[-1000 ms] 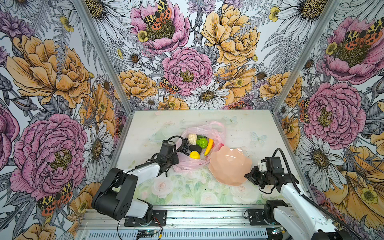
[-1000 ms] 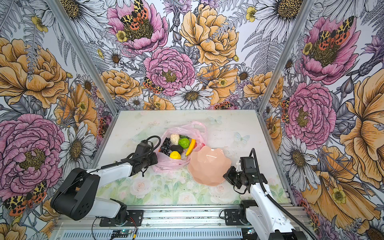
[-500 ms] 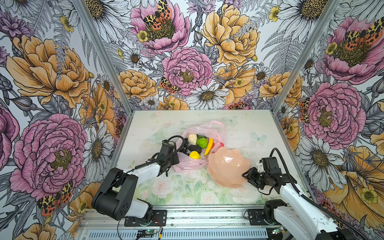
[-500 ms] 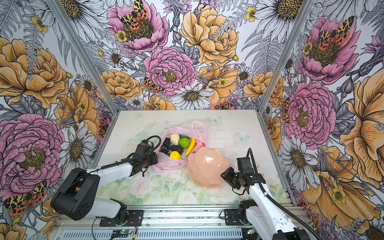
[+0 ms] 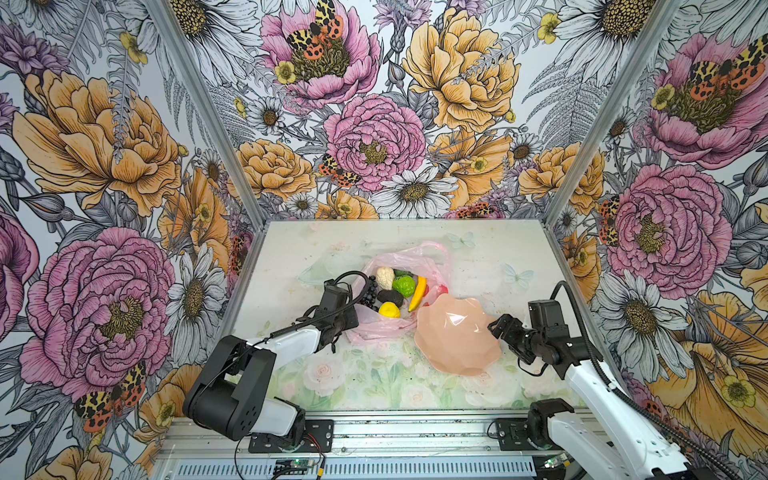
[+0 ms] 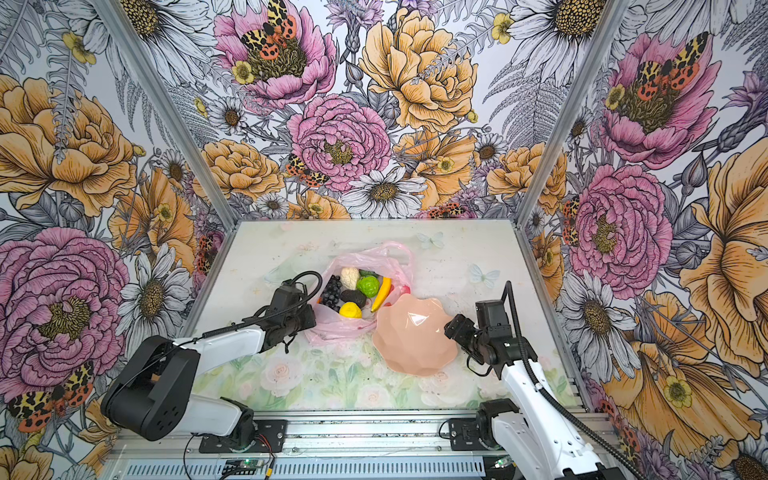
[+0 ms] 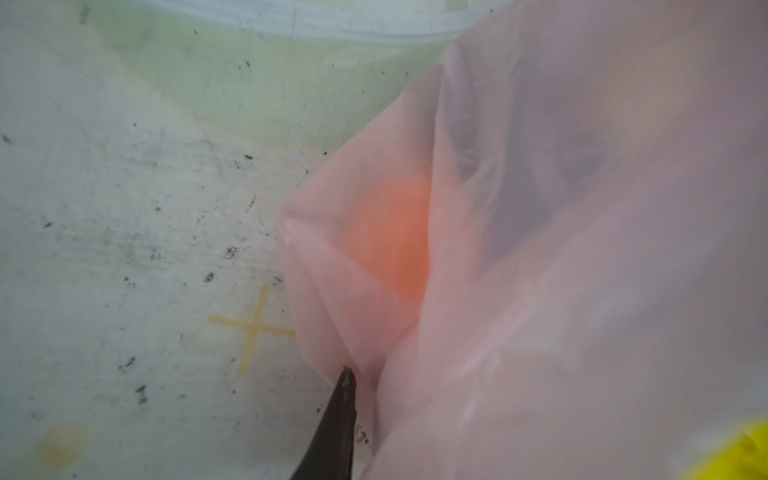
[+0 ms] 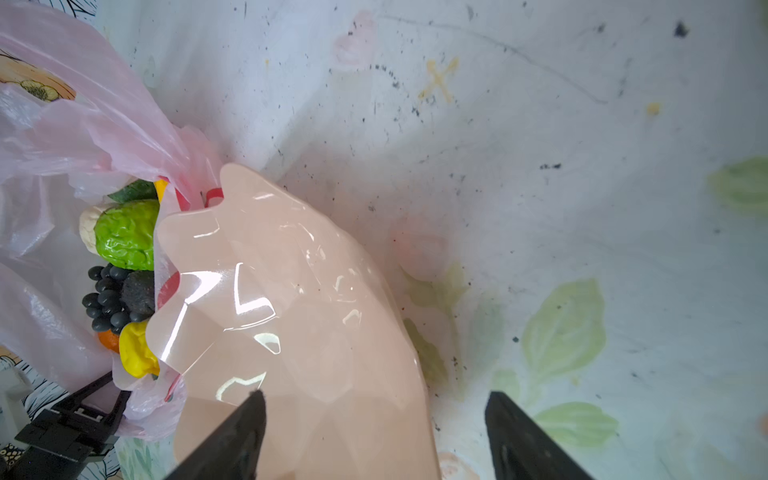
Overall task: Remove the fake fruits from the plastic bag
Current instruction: 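Drag the pink bowl toward the robot beside the bag and release it, then move the open right gripper back over the bag above the fruits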
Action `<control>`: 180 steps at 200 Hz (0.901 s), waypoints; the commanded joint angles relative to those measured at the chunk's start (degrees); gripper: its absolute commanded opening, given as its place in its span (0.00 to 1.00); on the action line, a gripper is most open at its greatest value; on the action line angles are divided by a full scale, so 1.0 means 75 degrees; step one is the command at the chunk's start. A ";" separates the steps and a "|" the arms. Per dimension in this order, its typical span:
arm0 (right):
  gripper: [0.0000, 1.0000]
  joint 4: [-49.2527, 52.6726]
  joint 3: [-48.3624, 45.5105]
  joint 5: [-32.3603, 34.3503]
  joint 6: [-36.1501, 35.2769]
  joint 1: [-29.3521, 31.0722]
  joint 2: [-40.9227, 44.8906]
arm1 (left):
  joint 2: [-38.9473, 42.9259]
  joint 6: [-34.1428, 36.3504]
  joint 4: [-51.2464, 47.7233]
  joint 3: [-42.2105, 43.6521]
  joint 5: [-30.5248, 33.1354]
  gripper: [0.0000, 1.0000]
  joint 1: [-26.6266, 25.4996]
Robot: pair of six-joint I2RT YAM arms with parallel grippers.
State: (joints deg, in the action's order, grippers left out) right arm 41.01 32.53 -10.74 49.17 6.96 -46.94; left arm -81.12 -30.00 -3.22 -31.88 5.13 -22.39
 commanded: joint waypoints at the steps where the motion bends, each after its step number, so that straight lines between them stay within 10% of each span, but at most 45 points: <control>1: 0.84 -0.0019 0.0706 0.1091 -0.0185 0.0138 0.0033 | 0.0058 0.0154 -0.0064 -0.0152 0.0148 0.20 -0.0078; 57: 0.83 -0.0484 0.2657 0.2930 -0.1299 0.2236 -0.1664 | 0.0590 0.0237 -0.0122 0.0000 0.0513 0.48 -0.0127; 111: 0.82 -0.1356 0.4334 0.2939 -0.1975 0.4058 -0.4401 | 0.1798 0.0402 -0.0681 -0.0002 0.1481 0.73 -0.0406; 180: 0.81 -0.1795 0.5712 0.2622 -0.2171 0.4936 -0.6653 | 0.0031 0.0727 -0.1519 -0.1685 0.1767 0.88 -0.0518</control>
State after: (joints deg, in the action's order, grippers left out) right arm 29.89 72.53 9.17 34.09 43.00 -94.54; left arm -76.86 -26.35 -12.51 -41.45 16.73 -25.74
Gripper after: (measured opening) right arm 0.816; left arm 0.882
